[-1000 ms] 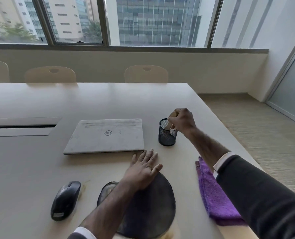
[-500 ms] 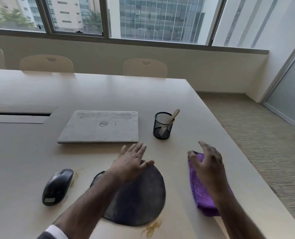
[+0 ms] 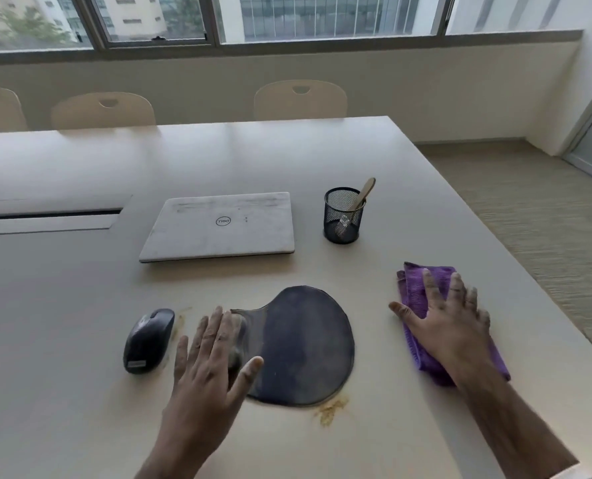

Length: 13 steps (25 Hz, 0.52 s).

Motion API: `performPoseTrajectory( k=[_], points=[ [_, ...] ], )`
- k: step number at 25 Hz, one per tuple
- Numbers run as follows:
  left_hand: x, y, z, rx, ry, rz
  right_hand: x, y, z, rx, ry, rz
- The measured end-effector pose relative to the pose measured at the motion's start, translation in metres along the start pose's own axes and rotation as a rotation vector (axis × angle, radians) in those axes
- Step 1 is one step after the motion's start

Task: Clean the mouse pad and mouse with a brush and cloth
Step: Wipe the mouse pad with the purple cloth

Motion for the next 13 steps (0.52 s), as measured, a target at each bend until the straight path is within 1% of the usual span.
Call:
performPoseTrajectory(
  k=[2,3,6,8,11,13],
  points=[
    [0.006,-0.012,0.003,-0.017,-0.01,-0.021,0.002,0.001,0.004,-0.016,-0.009,0.005],
    [0.006,-0.014,0.004,-0.026,0.006,-0.015,0.003,0.002,0.005,-0.049,-0.001,0.003],
    [0.005,-0.014,0.006,-0.053,0.026,0.001,0.006,0.004,0.005,-0.234,0.073,-0.042],
    [0.007,-0.014,0.003,-0.072,0.015,-0.017,0.012,0.008,-0.001,-0.291,0.178,-0.098],
    [0.012,-0.017,0.002,-0.121,-0.03,-0.079,0.041,0.003,-0.027,-0.342,0.419,-0.214],
    [0.013,-0.017,0.003,-0.114,-0.036,-0.138,0.084,-0.015,-0.042,-0.383,0.494,-0.386]
  ],
)
Point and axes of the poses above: each hand's wrist, its own y-axis towards the middle knuckle, its own z-axis out of the palm, x = y × z, the point moved 2 cm from there along y, towards the middle knuckle, and after that the axes turned 8 degrees about -y, right-handed, at the moved point
